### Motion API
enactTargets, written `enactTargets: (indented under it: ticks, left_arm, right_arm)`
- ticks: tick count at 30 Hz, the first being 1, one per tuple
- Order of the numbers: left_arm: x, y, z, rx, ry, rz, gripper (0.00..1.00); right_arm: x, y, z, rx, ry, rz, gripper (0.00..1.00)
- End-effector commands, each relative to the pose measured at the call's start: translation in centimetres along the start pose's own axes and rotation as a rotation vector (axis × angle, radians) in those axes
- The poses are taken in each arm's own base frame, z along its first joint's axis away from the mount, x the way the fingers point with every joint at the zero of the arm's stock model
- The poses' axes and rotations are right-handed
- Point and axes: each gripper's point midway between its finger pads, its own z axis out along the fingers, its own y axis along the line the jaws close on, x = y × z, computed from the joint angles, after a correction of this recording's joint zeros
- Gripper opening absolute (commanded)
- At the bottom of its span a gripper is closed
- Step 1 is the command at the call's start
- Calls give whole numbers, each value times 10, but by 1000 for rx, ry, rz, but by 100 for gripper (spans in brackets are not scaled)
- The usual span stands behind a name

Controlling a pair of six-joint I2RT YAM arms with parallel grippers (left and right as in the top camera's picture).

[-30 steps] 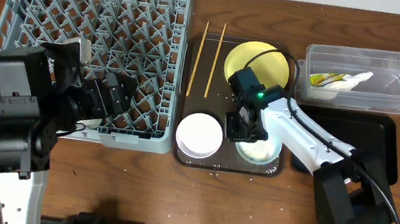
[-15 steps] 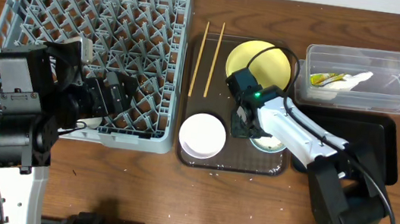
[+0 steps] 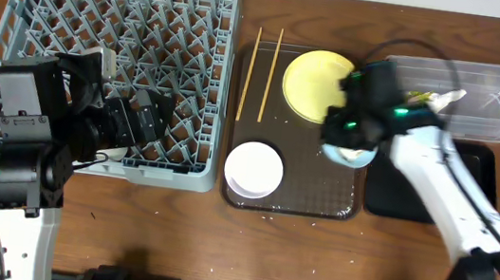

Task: Sort waste into correct bins and load items into the dishwasher
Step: 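Grasp the light-blue rice bowl with the right gripper, then tip the blue bowl over the black tray to pour out the rice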

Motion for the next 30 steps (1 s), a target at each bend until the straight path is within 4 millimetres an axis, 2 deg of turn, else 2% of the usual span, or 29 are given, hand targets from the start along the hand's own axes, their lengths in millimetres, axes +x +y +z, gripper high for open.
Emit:
enactTargets:
  ticks: [1,4,5,7,10,12,13,19,30]
  left_arm:
    - [-2,-5,-3,16,-6,19,99]
    - [-2,-5,-3,16,-6,19,99]
    - [-2,-5,-3,16,-6,19,99]
    - [-2,-5,-3,16,-6,19,99]
    - [-2,-5,-3,16,-6,19,99]
    - [-2,-5,-3,16,-6,19,99]
    - [-2,-5,-3,16,-6,19,99]
    - [-2,-5,-3,16,-6,19,99]
    - [-2,-5,-3,16,-6,19,99]
  right_arm:
    - [-13,-15,-30,-196,-3,12,1]
    - [-8,-47,-42,-342,1,90,1]
    - [-7,-49,-43,-371,-4,104,1]
    - [-6,-54,-53,-544,-57,122,1]
    - [-4,-67,-64,-663,-128,137,1]
    - [1,-100,-67,-664,-197,206,1]
    - [1,-106,-70,-676,-220,218,1]
    - [-3,-121,-96,-832,-392,175,1]
    - [7,-123,-92,-850,-402,180,1]
